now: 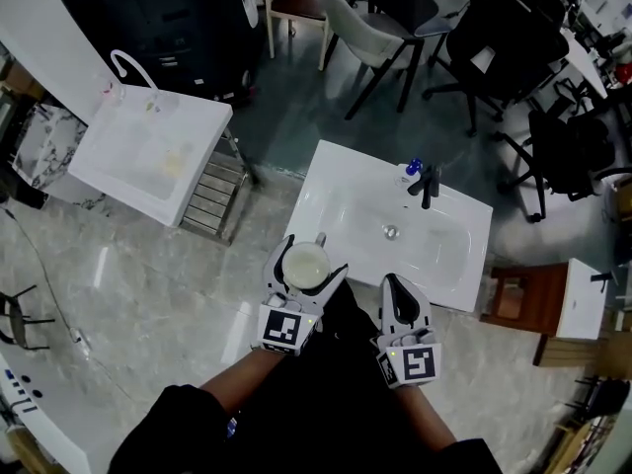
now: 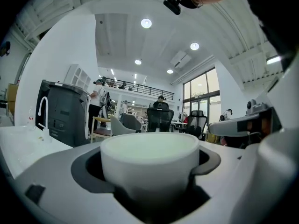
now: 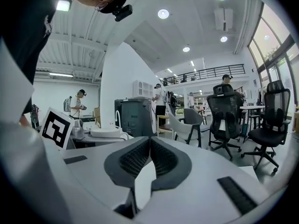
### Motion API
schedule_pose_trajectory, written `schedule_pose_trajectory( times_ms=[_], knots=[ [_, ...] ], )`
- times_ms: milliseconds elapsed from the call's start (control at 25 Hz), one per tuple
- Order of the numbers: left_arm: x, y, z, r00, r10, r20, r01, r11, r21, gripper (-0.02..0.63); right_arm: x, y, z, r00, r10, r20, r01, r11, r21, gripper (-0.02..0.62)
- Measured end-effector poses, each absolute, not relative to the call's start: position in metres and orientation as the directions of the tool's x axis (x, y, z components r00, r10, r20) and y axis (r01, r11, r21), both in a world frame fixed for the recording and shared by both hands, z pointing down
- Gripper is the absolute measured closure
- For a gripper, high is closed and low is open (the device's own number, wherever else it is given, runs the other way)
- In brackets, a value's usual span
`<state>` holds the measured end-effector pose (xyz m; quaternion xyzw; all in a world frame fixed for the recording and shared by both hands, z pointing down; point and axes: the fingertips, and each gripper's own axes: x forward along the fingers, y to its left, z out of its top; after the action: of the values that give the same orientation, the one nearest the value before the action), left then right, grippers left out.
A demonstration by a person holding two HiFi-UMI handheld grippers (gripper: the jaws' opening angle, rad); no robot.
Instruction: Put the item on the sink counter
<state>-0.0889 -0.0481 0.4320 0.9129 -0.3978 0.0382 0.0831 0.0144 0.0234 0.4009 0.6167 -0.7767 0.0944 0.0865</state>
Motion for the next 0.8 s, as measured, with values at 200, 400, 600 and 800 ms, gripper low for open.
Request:
schedule_pose_trajectory(
  times_ms=[200, 400, 600, 800],
  knots=[
    [-0.073, -0.092, 0.448, 0.655, -0.738, 0.166, -0.755, -0.649, 0.093, 0.152, 0.033, -0.02, 0.405, -0.246, -0.941, 0.232, -0.969, 0.239, -0.06, 0.561],
    [-0.043, -0.145, 0.469, 0.641, -0.736, 0.217, -0.763, -0.641, 0.081, 0.152, 0.057, -0.07, 0.414, -0.266, -0.935, 0.236, -0.964, 0.252, -0.09, 0.561],
    [-0.013, -0.195, 0.487, 0.629, -0.739, 0.241, -0.772, -0.63, 0.083, 0.152, 0.08, -0.112, 0.425, -0.3, -0.922, 0.247, -0.954, 0.284, -0.099, 0.561],
    [0.007, -0.238, 0.513, 0.606, -0.752, 0.259, -0.79, -0.607, 0.086, 0.152, 0.103, -0.152, 0.438, -0.329, -0.91, 0.251, -0.944, 0.309, -0.115, 0.561]
  ],
)
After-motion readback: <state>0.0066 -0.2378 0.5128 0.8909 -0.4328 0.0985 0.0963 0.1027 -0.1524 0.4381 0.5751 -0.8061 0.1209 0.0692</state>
